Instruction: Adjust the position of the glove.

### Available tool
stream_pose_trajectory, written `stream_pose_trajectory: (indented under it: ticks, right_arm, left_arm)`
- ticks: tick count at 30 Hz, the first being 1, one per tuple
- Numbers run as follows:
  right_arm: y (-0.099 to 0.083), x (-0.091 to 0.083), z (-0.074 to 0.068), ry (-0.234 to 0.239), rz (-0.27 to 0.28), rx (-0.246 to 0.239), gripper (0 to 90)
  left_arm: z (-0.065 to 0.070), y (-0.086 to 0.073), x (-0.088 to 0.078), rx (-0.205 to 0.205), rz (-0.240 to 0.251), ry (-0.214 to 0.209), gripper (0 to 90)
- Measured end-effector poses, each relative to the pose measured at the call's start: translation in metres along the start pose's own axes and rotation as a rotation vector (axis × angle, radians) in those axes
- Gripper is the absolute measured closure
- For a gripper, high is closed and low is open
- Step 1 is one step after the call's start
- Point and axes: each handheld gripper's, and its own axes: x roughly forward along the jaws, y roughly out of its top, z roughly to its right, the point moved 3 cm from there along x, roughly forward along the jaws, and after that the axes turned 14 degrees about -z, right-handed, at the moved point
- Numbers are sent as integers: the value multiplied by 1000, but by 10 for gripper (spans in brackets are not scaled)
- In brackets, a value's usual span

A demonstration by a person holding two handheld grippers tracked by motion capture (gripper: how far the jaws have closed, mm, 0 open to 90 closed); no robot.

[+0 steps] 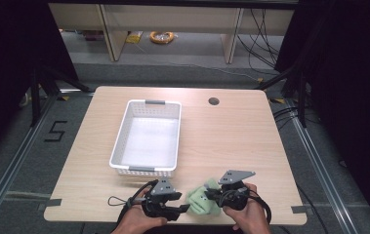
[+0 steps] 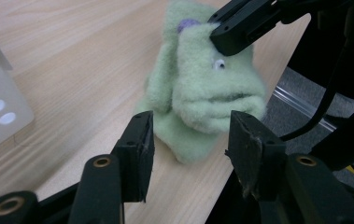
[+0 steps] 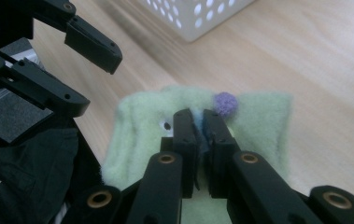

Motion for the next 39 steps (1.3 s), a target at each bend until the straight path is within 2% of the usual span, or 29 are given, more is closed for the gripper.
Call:
stream_pose_trajectory:
  ticks: [1, 2, 4, 5, 6, 7, 9, 12, 15, 18, 20, 21, 22, 23, 26, 28, 29, 30, 31, 32, 33, 34, 35, 36, 39]
  right_arm:
    - [-1, 2, -1, 10, 1, 15, 856]
    - [-1, 2, -1, 10, 1, 15, 856]
    - [-2, 8, 0, 6, -13, 11, 853]
    - [-2, 11, -1, 8, -7, 23, 851]
    - [-3, 12, -2, 18, -14, 25, 850]
    - [-3, 14, -2, 12, 4, 20, 847]
    - [-3, 13, -2, 17, -6, 42, 843]
    - [-3, 12, 0, 22, -10, 29, 836]
    - [-3, 12, -1, 24, -16, 28, 825]
    - [-3, 12, -1, 21, -16, 30, 825]
    - [-4, 11, -1, 26, -14, 22, 840]
    - [-3, 10, 0, 22, -10, 16, 846]
    - [-4, 9, -4, 44, -15, 45, 848]
    - [-3, 7, -3, 35, -10, 21, 850]
    - [-3, 3, -8, 36, 5, 8, 856]
    - [-4, -3, -15, 35, 25, -16, 861]
    - [-5, -5, -18, 43, 22, -8, 861]
    - [-6, -6, -22, 57, 25, 17, 861]
    - [-7, -6, -22, 78, 23, 17, 862]
    - [-9, -4, -24, 82, 33, 30, 861]
    - [-9, -2, -22, 90, 26, 18, 861]
    - [-11, 0, -23, 89, 17, 38, 861]
    - [-11, 2, -21, 88, 15, 29, 861]
    - [-12, 5, -23, 117, 12, 66, 861]
    - [-12, 7, -19, 112, 0, 51, 856]
  left_arm:
    - [-1, -1, 2, 6, -12, 10, 513]
    - [-1, -1, 4, 0, -13, 1, 513]
    - [-3, -3, 11, -30, -24, 0, 515]
    - [-6, -3, 11, -4, -38, 7, 515]
    - [-5, -3, 14, -24, -42, 7, 515]
    - [-5, -3, 16, -6, -44, 8, 514]
    - [-2, -3, 20, -16, -55, -3, 516]
    - [2, -1, 25, 4, -57, -1, 534]
    - [1, 0, 28, 42, -71, 12, 635]
    - [0, 1, 27, 38, -62, 13, 771]
    - [-2, 2, 25, 30, -52, 5, 818]
    - [-4, 3, 22, 64, -60, 13, 824]
    - [-4, 4, 21, 40, -43, 11, 830]
    - [-6, 6, 18, 40, -39, 12, 834]
    - [-8, 10, 13, 35, -13, -1, 838]
    - [-11, 15, 5, 19, 9, -25, 839]
    - [-13, 17, 3, 39, 9, -12, 840]
    - [-14, 18, 2, 48, 3, -17, 840]
    - [-14, 19, 4, 45, -1, -28, 840]
    - [-16, 20, 6, 23, 1, -42, 839]
    - [-19, 20, 7, 23, -11, -42, 839]
    - [-22, 20, 10, 7, -25, -43, 838]
    - [-25, 20, 14, 3, -27, -40, 838]
    - [-27, 20, 17, -6, -37, -44, 838]
    - [-30, 18, 24, -29, -52, -54, 832]
